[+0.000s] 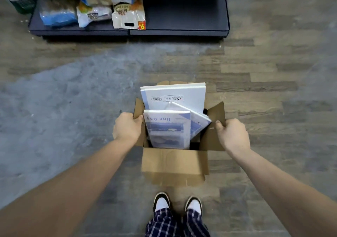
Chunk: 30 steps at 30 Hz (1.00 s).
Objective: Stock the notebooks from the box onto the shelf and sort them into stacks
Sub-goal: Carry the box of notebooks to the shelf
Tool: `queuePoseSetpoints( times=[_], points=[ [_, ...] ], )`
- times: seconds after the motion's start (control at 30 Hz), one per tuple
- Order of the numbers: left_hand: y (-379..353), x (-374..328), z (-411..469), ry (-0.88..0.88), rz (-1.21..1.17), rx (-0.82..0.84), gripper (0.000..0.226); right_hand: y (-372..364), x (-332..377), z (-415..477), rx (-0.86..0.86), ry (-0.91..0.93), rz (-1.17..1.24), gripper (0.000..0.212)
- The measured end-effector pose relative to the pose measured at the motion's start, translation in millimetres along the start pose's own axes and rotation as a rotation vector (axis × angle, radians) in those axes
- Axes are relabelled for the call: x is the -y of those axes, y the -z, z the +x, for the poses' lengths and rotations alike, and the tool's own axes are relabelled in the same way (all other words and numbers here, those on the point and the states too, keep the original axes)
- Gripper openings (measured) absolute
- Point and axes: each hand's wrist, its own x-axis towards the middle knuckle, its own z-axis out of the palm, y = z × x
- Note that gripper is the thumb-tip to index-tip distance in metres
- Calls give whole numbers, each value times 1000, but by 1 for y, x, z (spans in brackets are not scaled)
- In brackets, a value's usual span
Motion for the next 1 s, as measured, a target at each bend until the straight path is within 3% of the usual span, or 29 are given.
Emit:
queuePoseSetpoints(
  times=[0.3,0.5,1.0],
  points=[
    [6,-89,119,63,-40,9,38,32,92,133,35,39,-12,33],
    [5,-150,186,89,-17,5,32,56,134,211,28,77,-25,45],
    [-4,-196,338,117,-32,114,41,40,223,345,62,-31,-52,41]
  ],
)
